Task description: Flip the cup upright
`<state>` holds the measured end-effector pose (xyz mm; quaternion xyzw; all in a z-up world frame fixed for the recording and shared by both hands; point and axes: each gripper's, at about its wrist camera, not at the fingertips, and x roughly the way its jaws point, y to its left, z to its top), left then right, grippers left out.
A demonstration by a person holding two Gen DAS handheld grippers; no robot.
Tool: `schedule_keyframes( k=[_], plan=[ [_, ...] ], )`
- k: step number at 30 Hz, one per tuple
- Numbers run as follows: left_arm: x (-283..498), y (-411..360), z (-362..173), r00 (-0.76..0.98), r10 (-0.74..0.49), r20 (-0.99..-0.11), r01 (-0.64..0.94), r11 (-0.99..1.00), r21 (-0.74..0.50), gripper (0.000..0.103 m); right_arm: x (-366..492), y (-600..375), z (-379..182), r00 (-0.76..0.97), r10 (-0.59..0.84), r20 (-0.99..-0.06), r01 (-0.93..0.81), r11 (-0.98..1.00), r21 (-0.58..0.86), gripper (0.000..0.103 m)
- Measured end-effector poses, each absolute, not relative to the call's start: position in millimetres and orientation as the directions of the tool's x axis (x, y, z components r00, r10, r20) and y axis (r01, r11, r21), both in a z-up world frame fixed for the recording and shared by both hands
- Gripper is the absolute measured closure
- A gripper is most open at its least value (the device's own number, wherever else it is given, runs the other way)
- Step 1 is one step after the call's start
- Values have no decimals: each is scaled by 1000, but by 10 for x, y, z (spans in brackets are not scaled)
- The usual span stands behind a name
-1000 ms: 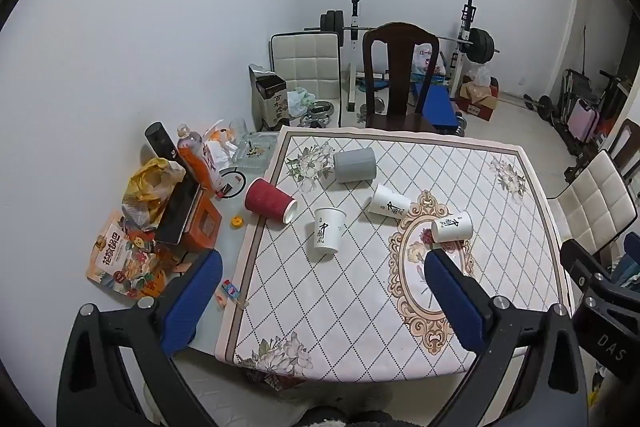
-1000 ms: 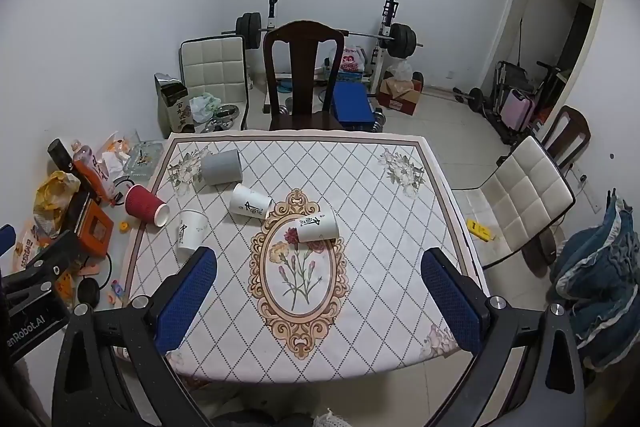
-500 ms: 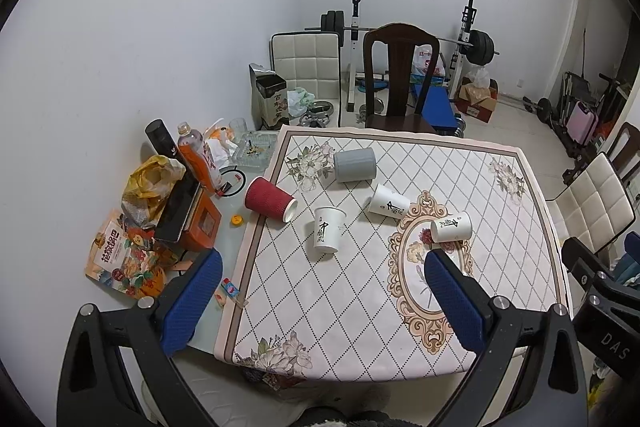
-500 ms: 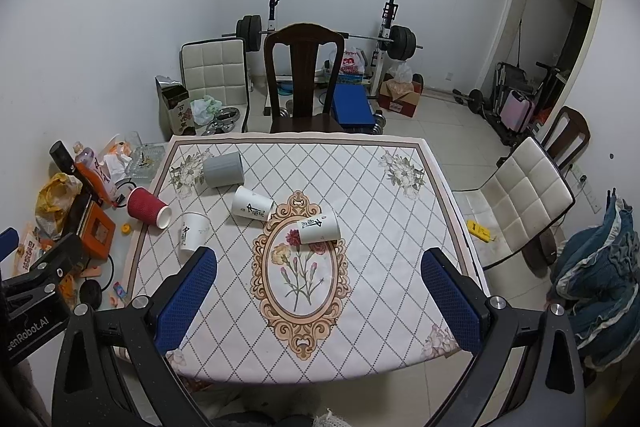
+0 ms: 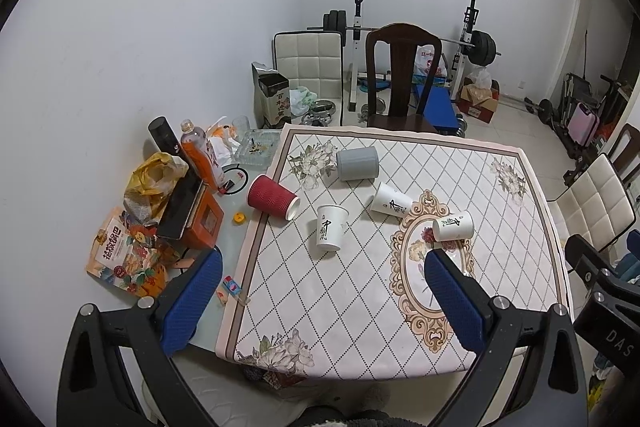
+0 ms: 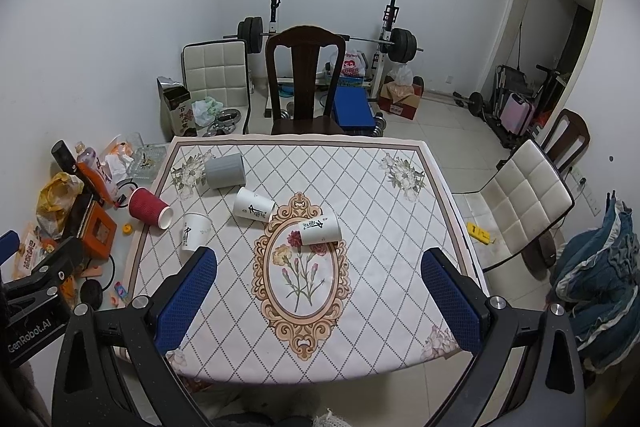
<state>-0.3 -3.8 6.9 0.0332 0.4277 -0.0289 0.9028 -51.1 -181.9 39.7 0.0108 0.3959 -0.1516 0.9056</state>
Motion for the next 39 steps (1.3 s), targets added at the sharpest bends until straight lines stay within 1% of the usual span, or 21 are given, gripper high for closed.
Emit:
schedule_keyframes(
  k=[39],
  plan=[
    [-76, -22, 36, 636, -23, -771, 75, 997, 33, 0, -530, -1804, 414, 644, -266, -718, 281, 954, -101, 0]
  ],
)
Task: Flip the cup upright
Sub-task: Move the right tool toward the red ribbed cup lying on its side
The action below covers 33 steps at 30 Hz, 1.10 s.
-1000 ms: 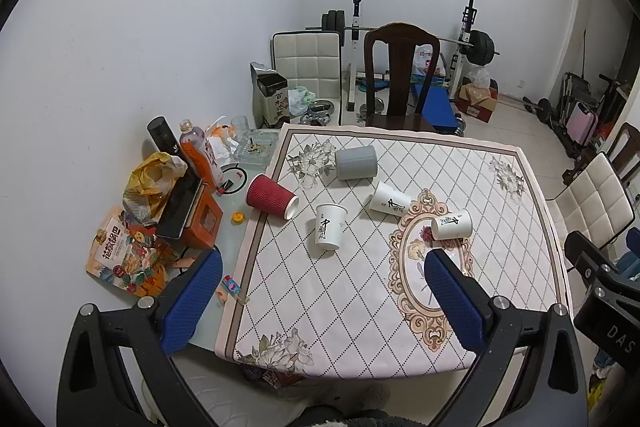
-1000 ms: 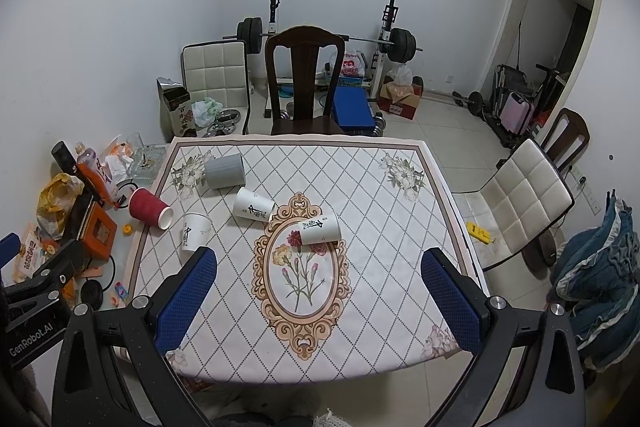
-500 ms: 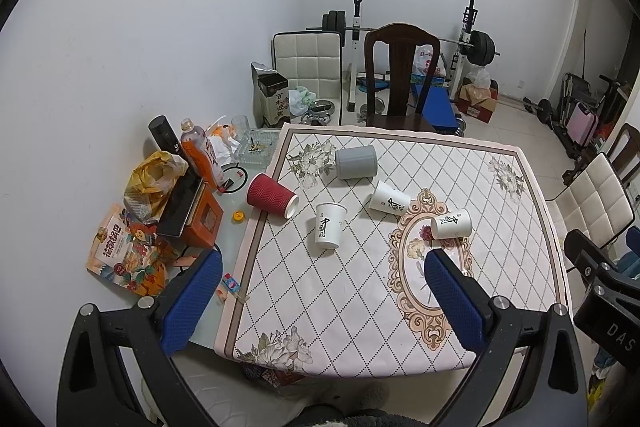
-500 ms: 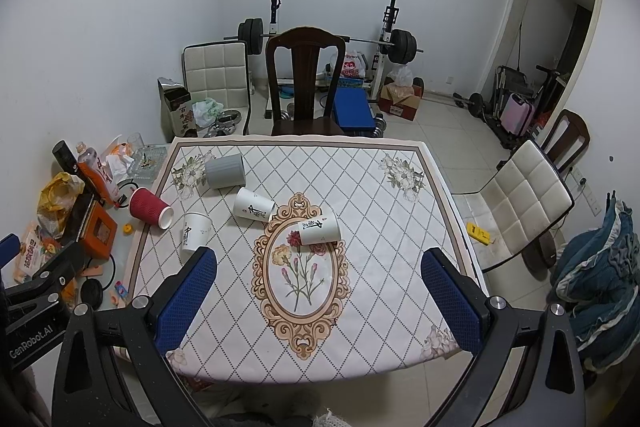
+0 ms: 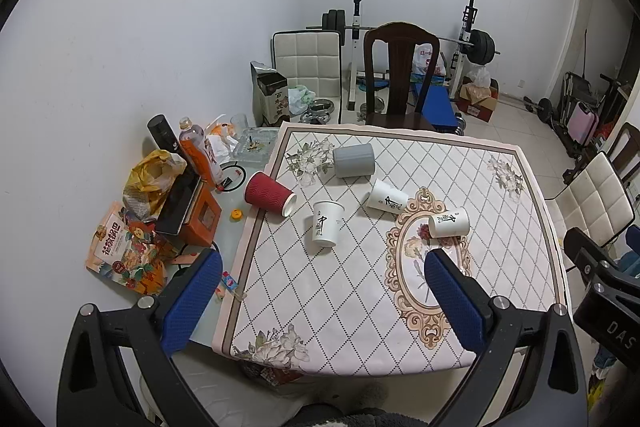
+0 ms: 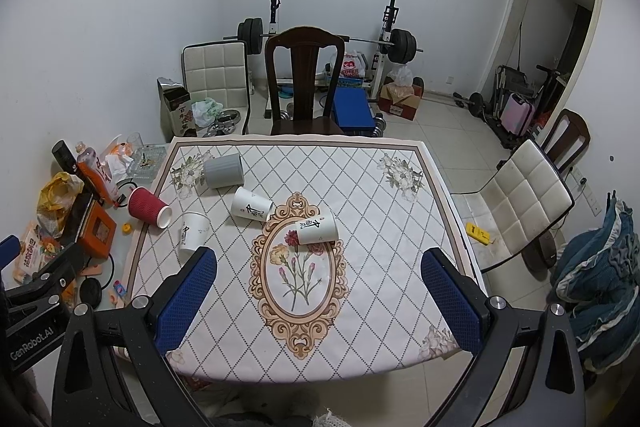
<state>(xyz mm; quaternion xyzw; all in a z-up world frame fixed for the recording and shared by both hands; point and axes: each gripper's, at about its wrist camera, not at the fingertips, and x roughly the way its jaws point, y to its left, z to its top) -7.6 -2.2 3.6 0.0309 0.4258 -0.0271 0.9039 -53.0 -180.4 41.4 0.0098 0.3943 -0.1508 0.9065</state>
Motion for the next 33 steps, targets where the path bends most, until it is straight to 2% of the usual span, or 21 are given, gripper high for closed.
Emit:
schedule_keyframes(
  k=[10, 15, 24, 33],
  plan=[
    [-137, -106, -30, 631, 5, -776, 38, 999, 38, 0, -505, -1889, 401, 642, -235, -730, 249, 964, -92, 0],
    [-60, -121, -164, 616, 76, -784, -35, 997, 70, 0, -355, -2011, 204, 622, -207, -755, 227, 971, -79, 0],
    [462, 210, -981, 454, 211, -866, -144, 976, 162, 0, 319, -1930, -810, 479, -134, -868, 165, 984, -61, 0],
    [1287, 595, -1797, 294, 209, -933, -177, 971, 162, 0, 1231, -1644, -1962, 284, -132, -950, 162, 983, -88, 0]
  ],
)
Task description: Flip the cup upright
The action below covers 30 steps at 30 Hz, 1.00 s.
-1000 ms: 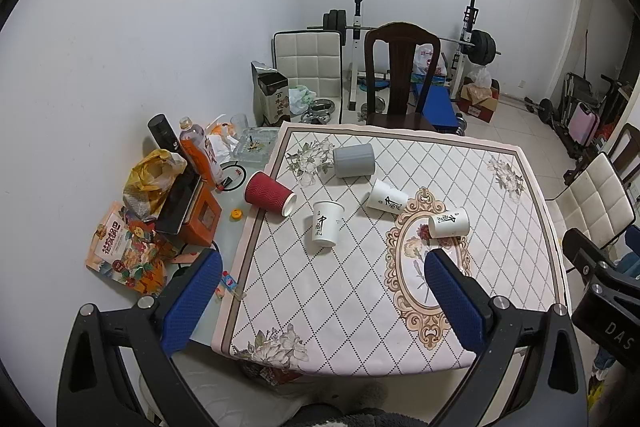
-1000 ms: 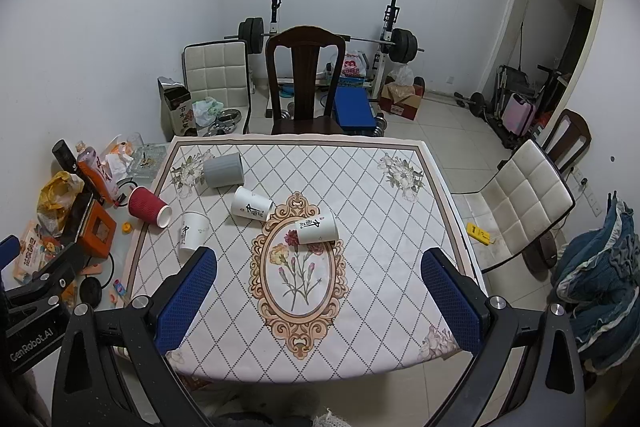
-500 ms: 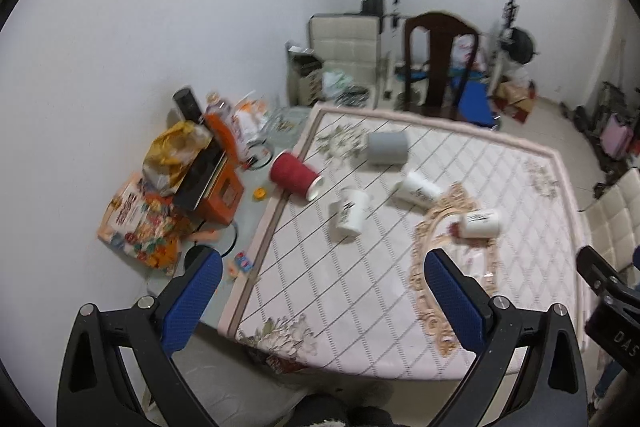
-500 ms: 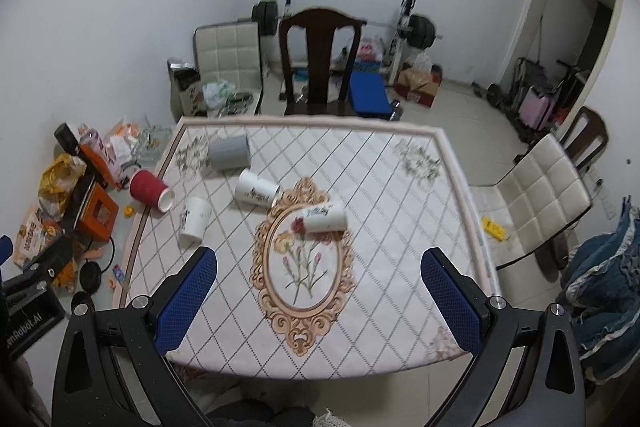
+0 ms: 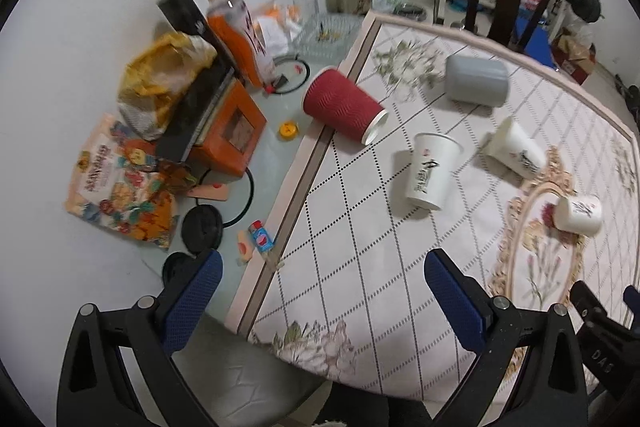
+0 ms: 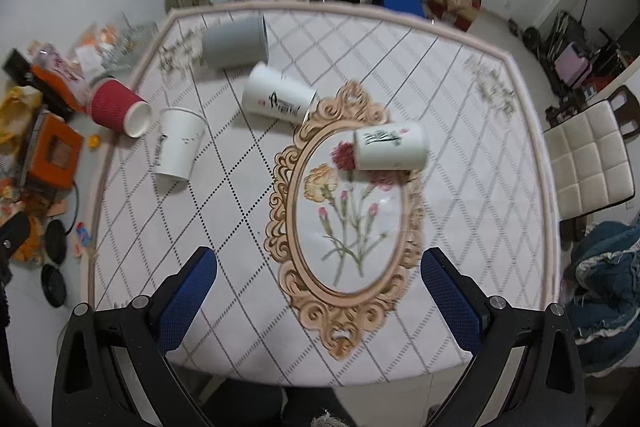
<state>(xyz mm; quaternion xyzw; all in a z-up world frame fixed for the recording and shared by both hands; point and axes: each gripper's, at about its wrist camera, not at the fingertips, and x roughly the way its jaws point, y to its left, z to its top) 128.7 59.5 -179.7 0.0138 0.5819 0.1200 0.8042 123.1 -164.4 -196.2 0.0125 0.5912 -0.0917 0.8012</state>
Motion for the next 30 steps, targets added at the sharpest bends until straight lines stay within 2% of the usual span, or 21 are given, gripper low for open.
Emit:
schedule_keyframes(
  k=[6, 12, 15, 23, 30],
  plan=[
    [1937, 863, -2333, 197, 163, -967, -216, 969, 120, 0, 1810, -1535, -2568, 176, -169, -970, 169, 976, -139, 0],
    [2504, 1088, -2708, 154, 134, -979, -269, 959, 88, 0, 2268, -1501, -2932, 115, -196, -974, 175, 969, -175, 0],
    [2738, 1195, -2829, 152, 99, -983, -305, 951, 48, 0, 2443, -1504, -3041, 96, -201, -975, 186, 966, -181, 0],
    [3234, 1416, -3197, 135, -96, -986, -440, 886, -147, 3, 2731, -1564, -3227, 61, -179, -982, 242, 957, -159, 0],
    [3483, 1426, -3541, 96, -178, -979, -491, 847, -202, 6, 2831, -1575, -3328, 44, -174, -984, 262, 952, -157, 0]
  ],
)
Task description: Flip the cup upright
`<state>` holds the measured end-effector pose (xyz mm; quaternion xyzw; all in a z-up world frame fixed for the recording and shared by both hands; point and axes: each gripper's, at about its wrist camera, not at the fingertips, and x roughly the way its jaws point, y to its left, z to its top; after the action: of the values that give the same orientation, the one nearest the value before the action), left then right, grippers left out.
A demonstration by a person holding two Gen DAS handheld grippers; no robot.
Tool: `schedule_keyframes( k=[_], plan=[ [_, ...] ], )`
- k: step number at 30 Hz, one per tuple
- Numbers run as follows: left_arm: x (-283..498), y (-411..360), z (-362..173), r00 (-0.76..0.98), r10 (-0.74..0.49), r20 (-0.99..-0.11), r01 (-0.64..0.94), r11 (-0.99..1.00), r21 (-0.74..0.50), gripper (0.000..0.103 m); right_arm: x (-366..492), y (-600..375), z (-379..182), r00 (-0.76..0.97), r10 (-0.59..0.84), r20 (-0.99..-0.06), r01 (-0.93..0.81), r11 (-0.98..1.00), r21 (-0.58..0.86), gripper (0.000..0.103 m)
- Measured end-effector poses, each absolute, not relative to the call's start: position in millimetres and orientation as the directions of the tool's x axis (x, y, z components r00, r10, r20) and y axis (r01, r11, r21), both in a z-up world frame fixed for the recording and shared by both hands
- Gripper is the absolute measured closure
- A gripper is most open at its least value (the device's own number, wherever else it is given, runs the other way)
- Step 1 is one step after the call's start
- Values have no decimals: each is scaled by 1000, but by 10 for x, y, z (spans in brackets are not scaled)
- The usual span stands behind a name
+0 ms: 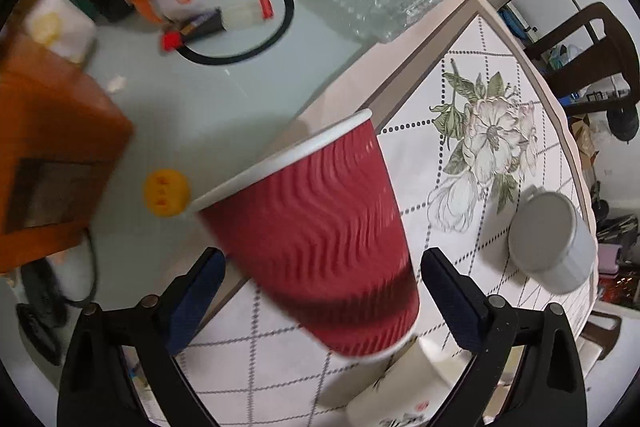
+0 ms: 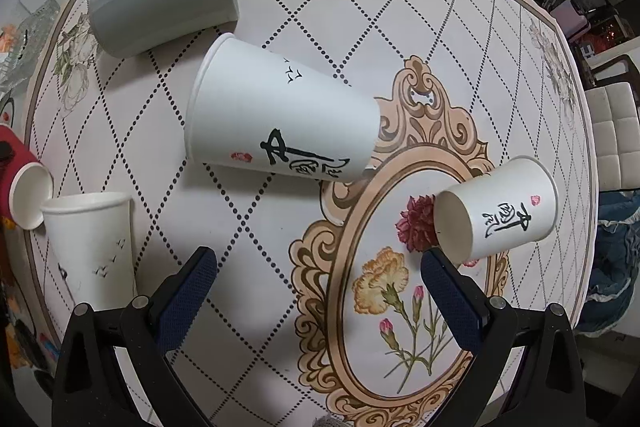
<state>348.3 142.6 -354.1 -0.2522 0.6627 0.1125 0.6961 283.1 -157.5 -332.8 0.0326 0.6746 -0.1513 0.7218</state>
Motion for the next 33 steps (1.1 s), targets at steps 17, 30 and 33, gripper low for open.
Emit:
schedule_keyframes(
  k=[17, 30, 33],
  plan=[
    [3397, 930, -2767, 257, 138, -956, -141, 985, 104, 24, 2774, -1665, -3139, 73, -193, -979, 281, 946, -165, 0],
    [2333, 295, -1770, 374, 164, -913, -16, 985, 171, 24, 2028, -1891, -2585, 152, -157, -976, 288, 951, -108, 0],
    [2108, 55, -1688, 382, 160, -910, 20, 983, 181, 24, 1812, -2068, -2522, 158, -149, -976, 298, 950, -97, 0]
  ],
)
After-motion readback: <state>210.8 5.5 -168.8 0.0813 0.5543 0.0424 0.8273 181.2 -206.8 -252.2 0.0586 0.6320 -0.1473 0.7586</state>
